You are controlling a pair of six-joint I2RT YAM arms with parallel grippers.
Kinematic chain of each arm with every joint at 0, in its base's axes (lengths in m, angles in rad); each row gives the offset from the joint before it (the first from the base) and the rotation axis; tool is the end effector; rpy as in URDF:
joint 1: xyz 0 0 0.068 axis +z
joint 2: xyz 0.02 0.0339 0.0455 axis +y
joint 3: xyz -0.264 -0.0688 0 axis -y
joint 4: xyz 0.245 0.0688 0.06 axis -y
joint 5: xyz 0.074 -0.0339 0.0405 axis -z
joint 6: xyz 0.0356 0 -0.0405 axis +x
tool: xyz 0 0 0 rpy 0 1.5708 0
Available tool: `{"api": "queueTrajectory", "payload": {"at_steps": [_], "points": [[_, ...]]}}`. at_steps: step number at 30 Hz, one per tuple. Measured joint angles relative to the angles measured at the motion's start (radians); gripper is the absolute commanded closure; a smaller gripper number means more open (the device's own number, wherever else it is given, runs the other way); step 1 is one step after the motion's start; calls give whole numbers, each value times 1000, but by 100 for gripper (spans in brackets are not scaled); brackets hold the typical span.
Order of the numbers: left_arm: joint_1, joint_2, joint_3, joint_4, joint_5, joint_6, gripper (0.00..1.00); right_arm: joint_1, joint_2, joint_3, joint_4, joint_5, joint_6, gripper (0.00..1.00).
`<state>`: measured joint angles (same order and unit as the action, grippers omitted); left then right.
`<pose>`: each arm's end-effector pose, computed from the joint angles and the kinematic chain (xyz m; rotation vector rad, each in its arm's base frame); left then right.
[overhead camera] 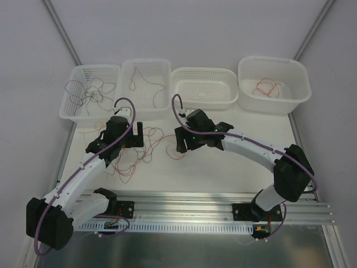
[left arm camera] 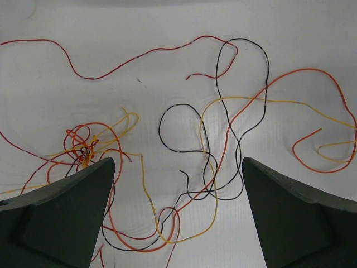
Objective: Untangle the cables
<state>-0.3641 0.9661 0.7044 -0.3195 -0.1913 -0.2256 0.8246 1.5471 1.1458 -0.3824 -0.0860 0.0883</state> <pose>0.2016 -0.0696 0.2654 0.0376 2.1429 -0.1391 0.2287 0.2519 0.2597 -0.9104 2.2401 0.5358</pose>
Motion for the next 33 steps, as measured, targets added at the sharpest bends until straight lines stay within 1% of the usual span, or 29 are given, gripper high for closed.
{"api": "queueTrajectory", "payload": {"at_steps": [4,7,12,19,23,24,26,27,29,30,32,33], "points": [[0,39,1,-10,0,-10,1,89,54,-2,116,14,63,41],[0,58,2,-17,-1,-14,1,128,106,-2,185,19,109,46],[0,83,8,-27,0,-21,1,132,199,-2,268,42,175,48],[0,132,19,-31,1,-27,1,129,335,39,303,80,215,51],[0,153,26,-31,1,-30,1,129,379,66,313,125,227,55],[0,159,28,-31,2,-30,1,129,387,71,317,136,227,58],[0,170,30,-31,5,-31,1,129,399,80,325,154,230,62],[0,176,32,-32,6,-32,1,129,404,84,327,160,230,68],[0,187,34,-33,8,-36,1,129,410,87,331,166,225,75],[0,193,36,-34,8,-38,1,129,412,87,335,166,222,83],[0,204,40,-38,8,-43,1,129,412,87,333,163,213,90],[0,209,41,-39,8,-45,1,129,412,87,333,159,208,98]]}}
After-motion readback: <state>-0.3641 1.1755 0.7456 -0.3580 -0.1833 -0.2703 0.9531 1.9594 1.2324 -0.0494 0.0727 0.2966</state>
